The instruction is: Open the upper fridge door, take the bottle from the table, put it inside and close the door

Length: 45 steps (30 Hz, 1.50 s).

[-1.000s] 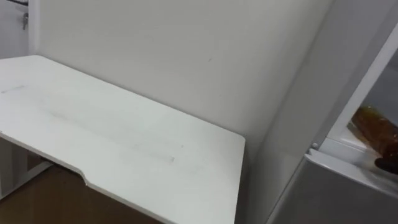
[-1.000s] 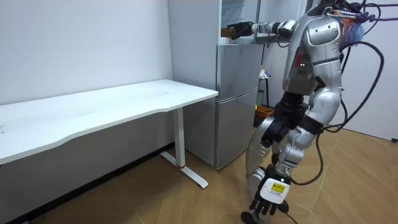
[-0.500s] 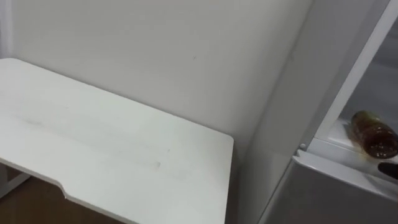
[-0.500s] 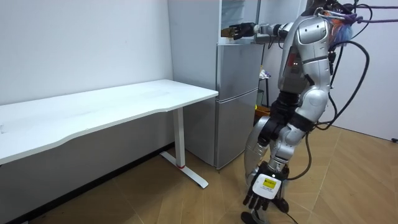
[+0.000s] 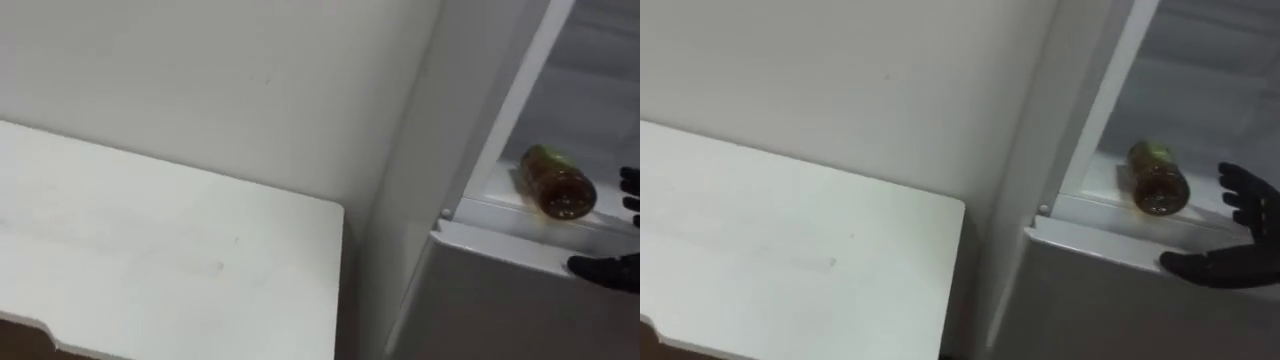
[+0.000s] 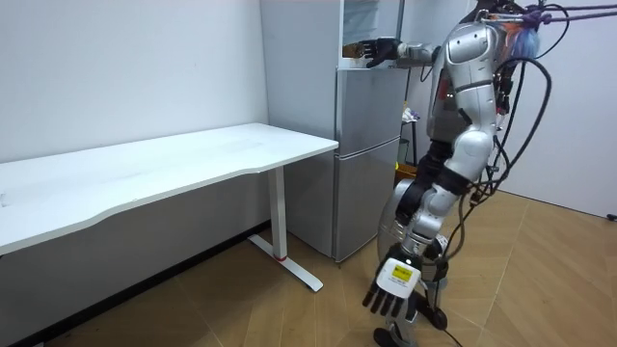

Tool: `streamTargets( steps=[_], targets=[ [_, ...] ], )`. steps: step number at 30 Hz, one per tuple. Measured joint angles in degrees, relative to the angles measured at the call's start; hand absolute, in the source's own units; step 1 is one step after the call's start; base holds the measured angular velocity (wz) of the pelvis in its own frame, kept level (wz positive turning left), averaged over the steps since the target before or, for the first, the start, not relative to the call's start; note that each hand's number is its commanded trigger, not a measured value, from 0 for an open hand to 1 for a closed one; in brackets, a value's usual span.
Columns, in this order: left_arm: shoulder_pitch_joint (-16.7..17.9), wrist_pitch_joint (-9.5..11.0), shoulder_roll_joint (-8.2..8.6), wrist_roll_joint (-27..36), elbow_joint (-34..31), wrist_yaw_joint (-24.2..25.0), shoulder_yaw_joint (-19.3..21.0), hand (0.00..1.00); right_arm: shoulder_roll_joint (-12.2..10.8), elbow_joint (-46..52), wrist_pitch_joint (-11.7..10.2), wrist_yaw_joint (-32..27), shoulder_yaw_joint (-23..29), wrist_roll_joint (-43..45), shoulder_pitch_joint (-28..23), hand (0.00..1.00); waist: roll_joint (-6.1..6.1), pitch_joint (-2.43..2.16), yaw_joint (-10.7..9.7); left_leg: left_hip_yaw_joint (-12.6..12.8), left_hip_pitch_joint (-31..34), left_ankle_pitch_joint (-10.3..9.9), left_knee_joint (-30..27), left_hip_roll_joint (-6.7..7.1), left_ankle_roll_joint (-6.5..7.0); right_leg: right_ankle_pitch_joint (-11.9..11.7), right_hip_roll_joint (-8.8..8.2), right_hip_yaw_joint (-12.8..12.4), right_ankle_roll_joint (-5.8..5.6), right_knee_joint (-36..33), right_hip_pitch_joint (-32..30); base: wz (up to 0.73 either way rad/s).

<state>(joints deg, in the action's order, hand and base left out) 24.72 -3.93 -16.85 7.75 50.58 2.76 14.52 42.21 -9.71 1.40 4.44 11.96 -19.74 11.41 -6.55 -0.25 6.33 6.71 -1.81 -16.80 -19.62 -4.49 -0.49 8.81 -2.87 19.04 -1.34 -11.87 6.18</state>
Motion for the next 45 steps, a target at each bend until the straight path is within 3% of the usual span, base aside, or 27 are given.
streamTargets(
  steps=[1, 3, 7, 10, 12, 18, 21, 24, 26, 30, 33, 39, 40, 42, 45],
  targets=[
    [0.0, 0.6, 0.80, -0.1, 0.0, 0.0, 0.0, 0.00, -1.8, 4.4, -0.2, -2.0, 1.1, 0.1, -1.6, 0.00, 0.44, 0.03, -0.2, 1.0, -0.6, 0.1, 0.7, -0.02, 0.01, 0.1, -0.13, -0.5, -0.12, -0.4, -0.4, -0.31],
    [-0.1, 1.4, 2.10, -0.6, 0.0, -0.1, 0.0, 0.00, -3.2, 10.2, -0.5, -5.2, 1.1, 0.2, -3.9, 0.00, 1.39, 0.28, -0.6, 2.0, -1.3, 0.2, 1.4, -0.01, 0.03, 0.2, -0.29, -0.7, -0.23, -0.8, -0.8, -0.33],
    [-0.7, 3.7, 3.59, -0.6, 0.6, -0.7, -0.2, 0.00, -8.1, 18.8, -2.5, -11.8, 1.2, 1.9, -7.6, 0.00, 1.67, 0.50, -1.8, 3.7, -2.4, 0.9, 3.5, 0.12, -0.06, 0.2, -0.17, -2.6, -0.27, -0.7, -1.4, -0.22],
    [-0.7, 4.5, 5.10, -0.7, 0.6, -1.4, -0.8, 0.00, -9.3, 23.6, -3.6, -15.7, 1.2, 2.7, -8.8, 0.00, 2.32, 0.60, -2.5, 4.0, -2.7, 0.9, 4.0, 0.16, -0.09, 0.2, -0.08, -3.3, -0.27, -0.7, -1.5, -0.11],
    [-0.7, 4.5, 5.21, -0.7, 0.6, -1.7, -1.6, 0.00, -11.1, 26.0, -5.3, -17.2, 1.3, 2.7, -9.5, 0.00, 2.60, 0.66, -3.2, 4.2, -2.7, 0.9, 4.0, 0.09, -0.10, 0.2, -0.01, -3.3, -0.28, -0.7, -1.6, 0.00],
    [-1.0, 5.7, 5.53, -0.8, 1.4, -2.6, -3.0, 0.00, -16.6, 33.5, -7.9, -17.5, 1.5, 2.2, -14.0, 0.00, 3.88, 0.14, -3.6, 5.0, -2.7, 0.9, 4.4, 0.18, -0.08, 0.2, -0.06, -4.1, -0.27, -0.9, -2.2, -0.07],
    [-1.2, 6.8, 5.69, -0.8, 4.1, -2.6, -4.8, 0.00, -21.0, 35.0, -9.2, -18.3, 0.7, 3.8, -15.1, 0.00, 4.88, -0.21, -3.9, 5.8, -3.2, 0.9, 4.7, 0.16, -0.08, 0.2, 0.01, -4.9, -0.28, -1.0, -2.4, -0.14],
    [-1.4, 6.8, 5.98, -0.8, 4.5, -3.2, -7.2, 0.00, -25.0, 35.0, -11.5, -20.6, -1.1, 5.0, -17.4, 0.00, 5.49, -0.06, -4.6, 6.0, -3.4, 0.9, 4.9, 0.15, -0.09, 0.2, 0.00, -4.8, -0.28, -1.0, -2.4, -0.04],
    [-1.6, 6.9, 6.62, -0.6, 4.6, -3.6, -8.2, 0.00, -28.3, 34.8, -12.9, -22.4, -3.3, 9.8, -22.2, 0.00, 6.04, 0.00, -4.7, 6.1, -3.4, 0.9, 4.8, 0.10, -0.11, 0.2, 0.03, -4.8, -0.27, -1.0, -2.3, 0.00],
    [-3.2, 8.6, 7.12, -0.7, 7.3, -4.5, -10.3, 0.00, -30.5, 31.8, -13.5, -25.1, -7.5, 18.0, -28.4, 0.00, 7.00, 0.05, -4.7, 6.7, -3.8, 0.9, 5.0, 0.13, -0.10, 0.2, 0.02, -5.4, -0.27, -1.3, -2.5, -0.08],
    [-3.7, 9.8, 7.42, -0.6, 9.0, -4.6, -10.3, 0.00, -31.3, 28.6, -14.3, -28.2, -8.4, 22.9, -29.3, 0.00, 7.44, 0.49, -4.7, 7.5, -3.8, 0.9, 5.1, 0.15, -0.08, 0.2, 0.04, -6.5, -0.27, -1.9, -3.3, -0.18],
    [-3.1, 10.4, 7.28, -0.8, 9.6, -5.0, -10.2, 0.00, -31.5, 19.5, -17.2, -34.3, -8.8, 36.9, -32.6, 0.00, 7.60, 0.30, -4.7, 7.5, -3.8, 0.9, 5.2, 0.23, -0.07, 0.3, 0.00, -6.7, -0.28, -1.8, -3.6, -0.01],
    [-2.6, 10.4, 7.31, -0.8, 9.6, -4.9, -10.3, 0.00, -31.5, 17.1, -17.8, -35.5, -9.1, 38.0, -33.6, 0.00, 7.40, -0.04, -4.7, 7.7, -3.8, 0.9, 5.4, 0.28, -0.08, 0.4, 0.01, -6.8, -0.31, -1.8, -3.9, -0.07],
    [-2.0, 10.5, 7.30, -1.0, 9.6, -4.9, -10.2, 0.00, -31.4, 12.8, -18.7, -36.9, -10.0, 37.9, -35.1, 0.00, 7.18, -0.25, -4.6, 8.2, -4.1, 0.9, 5.8, 0.33, -0.08, 0.5, 0.07, -7.3, -0.33, -1.7, -3.9, -0.08],
    [-1.8, 10.5, 7.31, -0.8, 9.6, -4.8, -10.3, 0.00, -31.4, 6.1, -18.9, -38.9, -11.0, 36.1, -37.5, 0.00, 7.04, -0.14, -4.8, 8.5, -4.5, 0.9, 6.1, 0.41, -0.06, 0.6, 0.03, -7.4, -0.45, -1.7, -3.4, -0.04]
  ],
)
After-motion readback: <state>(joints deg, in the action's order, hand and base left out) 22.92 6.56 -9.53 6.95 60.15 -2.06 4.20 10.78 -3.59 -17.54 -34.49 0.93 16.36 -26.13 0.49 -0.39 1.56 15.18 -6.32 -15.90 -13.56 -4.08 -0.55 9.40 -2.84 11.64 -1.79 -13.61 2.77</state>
